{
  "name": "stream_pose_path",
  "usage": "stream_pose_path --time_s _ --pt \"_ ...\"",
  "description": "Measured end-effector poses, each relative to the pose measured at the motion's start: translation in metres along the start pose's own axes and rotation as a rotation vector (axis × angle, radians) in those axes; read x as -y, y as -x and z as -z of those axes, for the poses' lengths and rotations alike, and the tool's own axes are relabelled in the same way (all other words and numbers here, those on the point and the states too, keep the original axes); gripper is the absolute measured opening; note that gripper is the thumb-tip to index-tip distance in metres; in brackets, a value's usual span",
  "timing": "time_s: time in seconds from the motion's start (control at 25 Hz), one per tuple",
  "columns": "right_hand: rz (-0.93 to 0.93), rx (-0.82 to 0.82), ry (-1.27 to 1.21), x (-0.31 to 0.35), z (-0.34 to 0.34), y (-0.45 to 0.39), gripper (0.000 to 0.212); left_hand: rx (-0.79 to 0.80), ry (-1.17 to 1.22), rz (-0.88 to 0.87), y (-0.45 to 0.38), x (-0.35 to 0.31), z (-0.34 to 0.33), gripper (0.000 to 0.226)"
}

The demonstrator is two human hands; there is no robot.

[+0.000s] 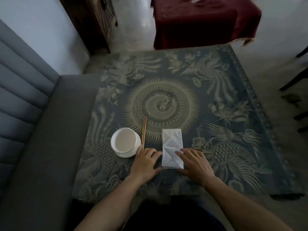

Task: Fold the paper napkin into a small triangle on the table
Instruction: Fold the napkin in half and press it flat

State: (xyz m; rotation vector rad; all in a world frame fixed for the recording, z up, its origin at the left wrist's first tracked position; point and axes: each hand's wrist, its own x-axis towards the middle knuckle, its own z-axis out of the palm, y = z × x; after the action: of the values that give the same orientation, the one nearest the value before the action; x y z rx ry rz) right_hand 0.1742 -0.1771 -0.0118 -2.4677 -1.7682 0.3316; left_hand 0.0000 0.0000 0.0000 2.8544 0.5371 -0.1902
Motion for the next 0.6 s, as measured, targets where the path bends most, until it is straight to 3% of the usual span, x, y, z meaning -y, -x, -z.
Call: stream_pose_path --time_s 0.24,0.6 --pt "0.039 0.047 -0.066 -0.002 -0.011 -0.008 0.073 0.017 0.054 0.076 -0.006 -0.012 -0.009 0.05" --pt "-0.02 -0.014 -0.123 0.001 -0.02 -0.008 0.057 -0.086 0.157 -0.093 -0.019 -0.002 -0.013 0.01"
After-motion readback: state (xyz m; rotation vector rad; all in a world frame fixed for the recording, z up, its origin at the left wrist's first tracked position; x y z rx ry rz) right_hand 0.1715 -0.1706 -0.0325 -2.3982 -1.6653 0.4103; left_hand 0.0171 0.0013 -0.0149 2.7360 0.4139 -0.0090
